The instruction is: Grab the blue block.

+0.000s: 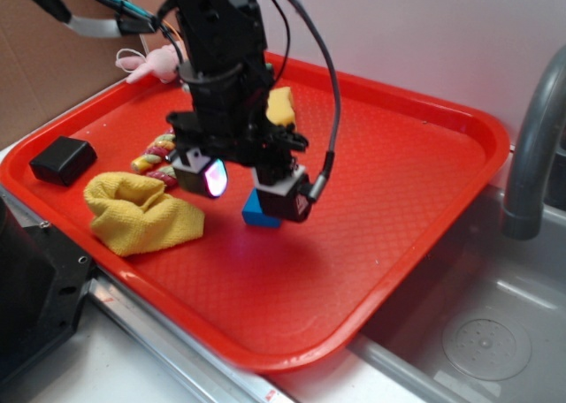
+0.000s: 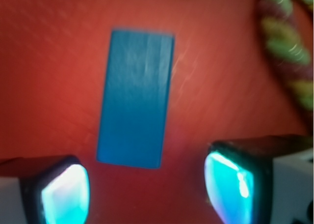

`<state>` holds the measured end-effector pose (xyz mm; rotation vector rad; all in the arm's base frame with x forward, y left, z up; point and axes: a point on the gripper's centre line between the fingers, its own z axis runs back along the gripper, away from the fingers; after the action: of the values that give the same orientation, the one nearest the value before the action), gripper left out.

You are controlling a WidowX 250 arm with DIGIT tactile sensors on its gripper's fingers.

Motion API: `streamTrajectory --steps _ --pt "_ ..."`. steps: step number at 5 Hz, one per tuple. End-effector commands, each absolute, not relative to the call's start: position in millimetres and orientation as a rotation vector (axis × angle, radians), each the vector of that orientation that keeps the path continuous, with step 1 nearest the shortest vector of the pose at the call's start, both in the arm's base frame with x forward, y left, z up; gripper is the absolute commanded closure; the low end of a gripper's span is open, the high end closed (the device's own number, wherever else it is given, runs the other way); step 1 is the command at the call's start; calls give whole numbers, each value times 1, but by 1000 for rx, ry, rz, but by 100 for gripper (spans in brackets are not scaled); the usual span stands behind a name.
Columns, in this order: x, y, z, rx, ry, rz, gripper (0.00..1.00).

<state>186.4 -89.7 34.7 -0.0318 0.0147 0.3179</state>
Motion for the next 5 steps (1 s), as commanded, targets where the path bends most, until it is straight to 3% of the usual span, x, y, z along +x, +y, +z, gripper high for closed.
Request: streamTrajectory --steps 1,2,3,5 --pt "188 -87 19 -67 49 369 0" --pt "188 -86 12 -84 80 388 0" --pt "196 -85 20 -126 38 277 0" --pt "196 -85 20 -126 38 277 0"
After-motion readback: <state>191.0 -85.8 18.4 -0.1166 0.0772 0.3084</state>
